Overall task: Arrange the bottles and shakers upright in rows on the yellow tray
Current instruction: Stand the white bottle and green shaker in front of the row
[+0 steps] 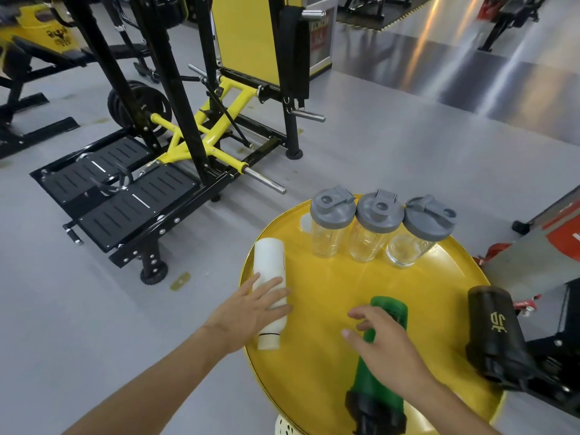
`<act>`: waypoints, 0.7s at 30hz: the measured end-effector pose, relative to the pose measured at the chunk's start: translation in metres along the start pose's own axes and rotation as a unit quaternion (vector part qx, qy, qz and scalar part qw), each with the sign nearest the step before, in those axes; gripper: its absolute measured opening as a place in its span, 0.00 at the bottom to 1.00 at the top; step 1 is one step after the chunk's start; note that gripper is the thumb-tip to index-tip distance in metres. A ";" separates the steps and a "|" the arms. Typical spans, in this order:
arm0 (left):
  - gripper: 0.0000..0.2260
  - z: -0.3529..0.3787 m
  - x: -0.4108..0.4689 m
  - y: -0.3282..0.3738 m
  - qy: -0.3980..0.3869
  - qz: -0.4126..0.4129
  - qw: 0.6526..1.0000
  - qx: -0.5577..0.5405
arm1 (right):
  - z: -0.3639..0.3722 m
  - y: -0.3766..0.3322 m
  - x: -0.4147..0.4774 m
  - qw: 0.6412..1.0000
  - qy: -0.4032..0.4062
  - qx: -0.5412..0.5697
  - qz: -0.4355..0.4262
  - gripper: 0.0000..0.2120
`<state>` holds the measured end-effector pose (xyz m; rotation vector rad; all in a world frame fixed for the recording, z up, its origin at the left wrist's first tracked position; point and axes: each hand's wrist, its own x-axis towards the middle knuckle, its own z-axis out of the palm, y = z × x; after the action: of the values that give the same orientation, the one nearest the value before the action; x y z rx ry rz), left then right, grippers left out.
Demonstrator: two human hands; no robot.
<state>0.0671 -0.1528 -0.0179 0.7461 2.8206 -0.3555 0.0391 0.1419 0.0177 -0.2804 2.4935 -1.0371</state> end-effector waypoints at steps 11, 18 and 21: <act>0.41 0.000 0.013 -0.010 -0.012 0.028 0.999 0.017 | -0.001 0.000 -0.008 0.999 0.025 0.022 0.027 0.12; 0.37 -0.010 0.026 0.012 0.071 -0.028 0.992 -0.104 | -0.004 0.003 -0.010 0.998 0.042 0.031 0.027 0.11; 0.36 -0.021 0.030 0.023 0.101 -0.063 0.975 -0.189 | -0.007 0.006 -0.011 0.997 0.053 0.040 0.026 0.10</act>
<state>0.0506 -0.1142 -0.0092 0.5470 2.9968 0.2524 0.0450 0.1541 0.0215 -0.1374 2.5314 -1.1549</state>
